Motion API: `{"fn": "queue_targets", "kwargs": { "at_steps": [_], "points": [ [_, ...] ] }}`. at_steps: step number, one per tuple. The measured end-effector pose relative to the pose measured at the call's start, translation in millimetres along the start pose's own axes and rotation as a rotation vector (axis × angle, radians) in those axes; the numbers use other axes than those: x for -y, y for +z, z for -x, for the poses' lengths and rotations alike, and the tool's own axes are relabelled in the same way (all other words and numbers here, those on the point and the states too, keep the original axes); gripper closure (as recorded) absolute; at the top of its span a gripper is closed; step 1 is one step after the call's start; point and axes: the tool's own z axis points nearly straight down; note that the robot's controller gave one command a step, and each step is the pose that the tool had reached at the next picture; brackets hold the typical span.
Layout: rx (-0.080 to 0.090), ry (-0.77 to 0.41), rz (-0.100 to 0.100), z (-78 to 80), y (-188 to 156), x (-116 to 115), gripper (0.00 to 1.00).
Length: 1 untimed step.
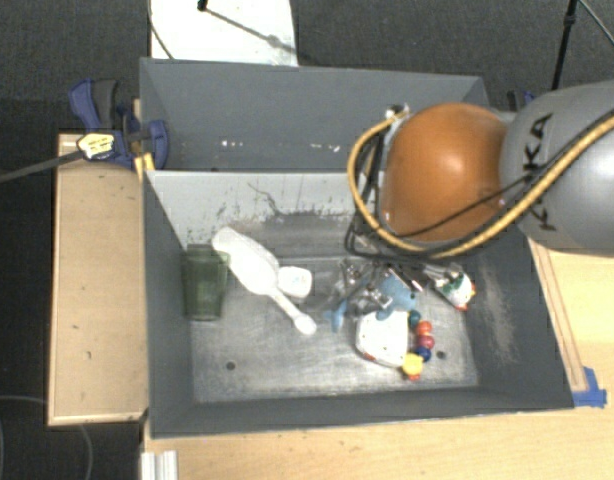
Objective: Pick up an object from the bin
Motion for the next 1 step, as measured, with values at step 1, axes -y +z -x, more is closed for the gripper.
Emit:
{"fn": "queue_targets", "kwargs": {
  "at_steps": [1],
  "points": [
    [-0.007,-0.028,0.010,2.4,-41.8,10.2,1.00]
  ]
}}
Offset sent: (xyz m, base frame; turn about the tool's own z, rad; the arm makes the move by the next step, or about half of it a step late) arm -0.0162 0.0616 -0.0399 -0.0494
